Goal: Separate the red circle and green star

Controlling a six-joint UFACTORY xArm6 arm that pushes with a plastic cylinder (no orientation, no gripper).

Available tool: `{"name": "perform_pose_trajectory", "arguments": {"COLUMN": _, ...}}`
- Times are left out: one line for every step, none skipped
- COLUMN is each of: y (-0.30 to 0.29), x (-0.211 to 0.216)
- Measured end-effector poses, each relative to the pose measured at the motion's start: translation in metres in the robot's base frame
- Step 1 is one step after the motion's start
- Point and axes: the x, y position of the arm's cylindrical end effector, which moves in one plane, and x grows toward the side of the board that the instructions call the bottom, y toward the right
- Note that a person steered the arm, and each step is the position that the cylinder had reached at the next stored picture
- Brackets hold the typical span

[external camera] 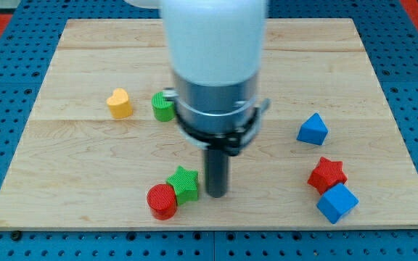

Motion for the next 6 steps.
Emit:
{"name": "perform_pose_trajectory", "arguments": {"y": -0.018, "x": 0.047}}
{"name": "perform_pose_trajectory", "arguments": {"y": -0.045, "x": 0.042}}
{"name": "perform_pose_trajectory", "arguments": {"y": -0.069, "x": 0.020}}
{"name": "perform_pose_trajectory", "arguments": {"y": -0.082, "x": 0.003}}
{"name": "perform_pose_trajectory", "arguments": {"y": -0.048, "x": 0.003}}
{"name": "perform_pose_trajectory", "arguments": {"y": 0.018, "x": 0.000}}
